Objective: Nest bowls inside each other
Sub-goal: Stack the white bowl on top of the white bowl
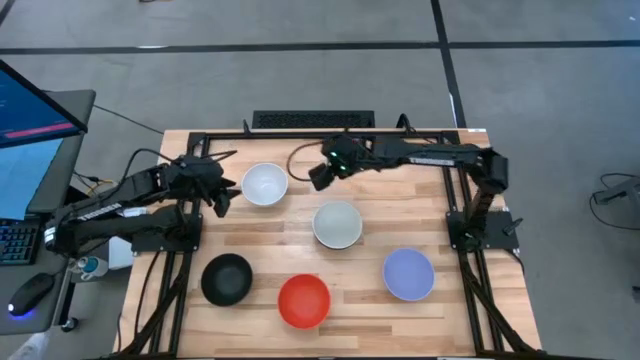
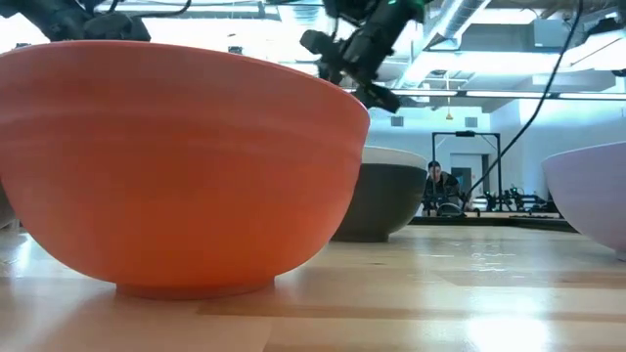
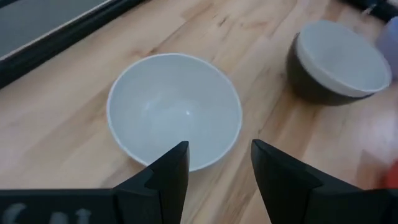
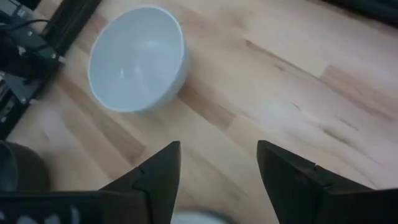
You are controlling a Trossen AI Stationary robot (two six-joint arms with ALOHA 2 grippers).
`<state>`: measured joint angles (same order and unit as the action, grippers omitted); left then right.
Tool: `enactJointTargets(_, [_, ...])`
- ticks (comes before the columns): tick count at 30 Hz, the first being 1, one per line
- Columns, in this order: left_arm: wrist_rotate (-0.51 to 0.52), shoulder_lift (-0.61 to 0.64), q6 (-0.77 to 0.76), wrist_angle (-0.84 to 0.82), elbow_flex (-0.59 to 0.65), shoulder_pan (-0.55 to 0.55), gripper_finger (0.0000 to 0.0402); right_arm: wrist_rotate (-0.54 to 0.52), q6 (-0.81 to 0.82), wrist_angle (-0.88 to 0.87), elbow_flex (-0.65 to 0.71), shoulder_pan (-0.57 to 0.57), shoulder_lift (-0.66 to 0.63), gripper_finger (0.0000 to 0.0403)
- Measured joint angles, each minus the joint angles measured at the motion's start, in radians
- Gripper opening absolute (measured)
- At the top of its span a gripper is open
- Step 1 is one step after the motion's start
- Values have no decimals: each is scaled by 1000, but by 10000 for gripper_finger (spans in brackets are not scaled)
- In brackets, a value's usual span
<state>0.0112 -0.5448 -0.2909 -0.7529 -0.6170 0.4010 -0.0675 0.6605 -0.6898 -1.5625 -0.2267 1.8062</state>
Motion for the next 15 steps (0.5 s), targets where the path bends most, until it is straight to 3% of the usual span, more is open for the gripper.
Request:
enactJointTargets(7, [-12, -160, 66, -19, 0, -41, 165, 9, -69, -188, -223, 13, 161, 235])
enactJointTargets(15, [-40, -342, 88, -6, -2, -120, 165, -235, -113, -366, -240, 49, 83, 235])
